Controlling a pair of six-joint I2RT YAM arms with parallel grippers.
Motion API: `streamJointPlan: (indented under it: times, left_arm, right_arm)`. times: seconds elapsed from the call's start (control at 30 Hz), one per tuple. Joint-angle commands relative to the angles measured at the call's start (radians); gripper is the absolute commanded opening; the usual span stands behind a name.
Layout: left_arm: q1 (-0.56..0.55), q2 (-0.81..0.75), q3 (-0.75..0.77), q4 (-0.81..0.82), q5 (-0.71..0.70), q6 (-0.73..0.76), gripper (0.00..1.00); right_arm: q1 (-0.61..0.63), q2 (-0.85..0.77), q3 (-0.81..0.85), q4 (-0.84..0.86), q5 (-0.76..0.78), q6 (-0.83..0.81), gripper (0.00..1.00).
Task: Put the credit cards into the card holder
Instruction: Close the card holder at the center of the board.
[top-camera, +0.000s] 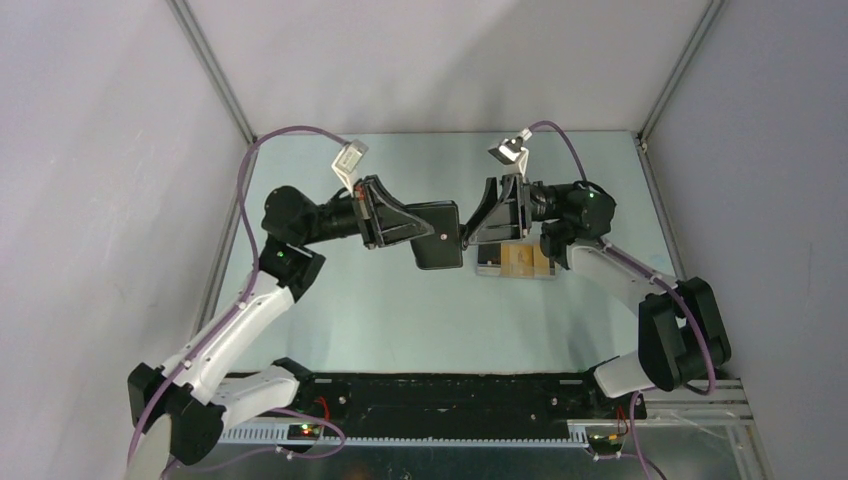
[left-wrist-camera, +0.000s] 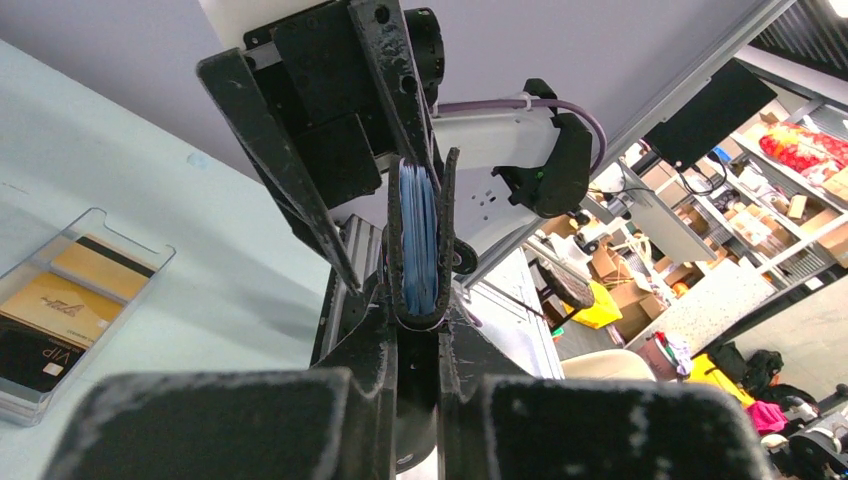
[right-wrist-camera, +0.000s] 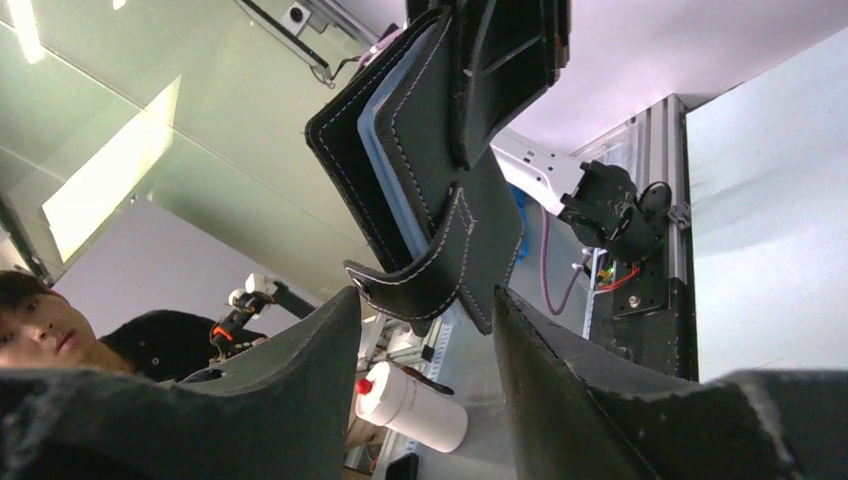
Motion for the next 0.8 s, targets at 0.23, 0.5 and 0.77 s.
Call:
streamJointPlan:
  times: [0.23,0.5,0.77]
  left_arm:
    - [-0.013,0.03,0.063,0.039,0.003,0.008,0.0]
    - [-0.016,0.057,0.051,-0.015,-0.036,0.041,0.0]
    - [-0.025,0.081,0.073,-0.153,-0.102,0.122,0.0]
  right_arm:
    - [0.049,-0.011,0.055,0.061,-0.008,-0.005,0.43]
    - [0.052,-0.005,0.066,0.056,-0.008,-0.016,0.41]
    - [0.056,0.01,0.066,0.014,0.003,-0.063,0.39]
